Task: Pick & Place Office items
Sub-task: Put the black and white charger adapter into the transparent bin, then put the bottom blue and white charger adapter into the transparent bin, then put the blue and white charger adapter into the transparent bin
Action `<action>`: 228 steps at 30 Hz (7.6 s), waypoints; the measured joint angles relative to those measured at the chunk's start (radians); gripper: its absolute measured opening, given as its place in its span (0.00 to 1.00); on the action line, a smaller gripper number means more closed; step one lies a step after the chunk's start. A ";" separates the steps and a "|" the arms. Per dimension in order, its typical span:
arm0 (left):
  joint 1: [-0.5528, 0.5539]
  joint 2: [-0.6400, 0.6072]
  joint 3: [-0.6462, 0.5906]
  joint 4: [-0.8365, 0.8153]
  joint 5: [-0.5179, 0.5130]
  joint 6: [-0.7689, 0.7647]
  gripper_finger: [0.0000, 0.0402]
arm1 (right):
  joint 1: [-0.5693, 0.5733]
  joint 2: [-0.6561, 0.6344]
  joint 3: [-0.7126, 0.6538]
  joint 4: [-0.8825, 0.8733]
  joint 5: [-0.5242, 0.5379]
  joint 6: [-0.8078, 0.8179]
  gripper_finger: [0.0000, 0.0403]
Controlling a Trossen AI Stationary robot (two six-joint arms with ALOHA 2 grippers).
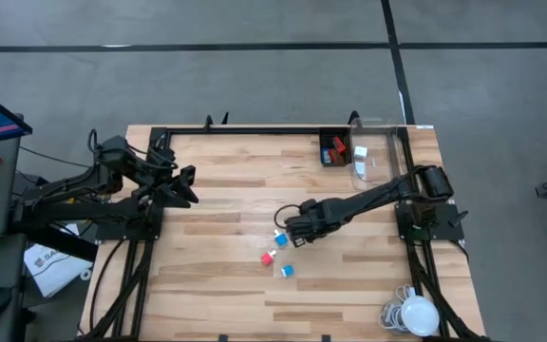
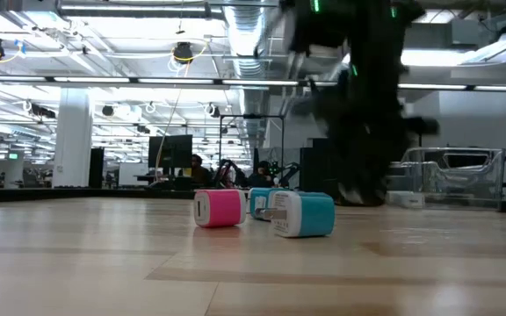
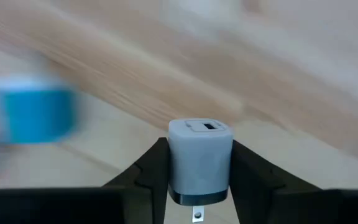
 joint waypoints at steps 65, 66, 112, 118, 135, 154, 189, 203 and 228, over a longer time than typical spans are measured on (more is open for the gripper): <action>-0.100 -0.599 -0.634 0.069 -0.464 0.290 0.29 | -1.131 -0.397 -0.043 -0.343 -0.013 -0.482 0.30; -0.106 -0.598 -0.634 0.070 -0.464 0.287 0.29 | -1.139 -0.381 -0.043 -0.336 -0.011 -0.482 0.30; -0.136 -0.594 -0.633 0.071 -0.424 0.210 0.29 | -0.107 -0.251 -0.043 -0.130 -0.125 -0.618 0.64; -0.136 -0.594 -0.633 0.078 -0.425 0.211 0.29 | 0.078 -0.172 -0.043 0.014 -0.161 -0.887 0.64; -0.136 -0.563 -0.633 0.098 -0.428 0.212 0.29 | 0.166 0.087 0.087 0.382 -0.201 -1.202 0.64; -0.136 -0.405 -0.634 0.111 -0.427 0.211 0.29 | 0.170 0.224 0.121 0.427 -0.197 -1.168 0.63; -0.136 -0.220 -0.633 0.143 -0.428 0.211 0.29 | -0.333 -0.318 0.010 -0.315 0.201 -0.379 0.31; -0.136 -0.221 -0.633 0.143 -0.428 0.211 0.29 | -0.882 -0.670 -0.390 -0.011 0.048 -0.449 0.31; -0.137 -0.221 -0.633 0.142 -0.425 0.211 0.29 | -1.108 -0.489 -0.391 0.202 0.064 -0.629 0.75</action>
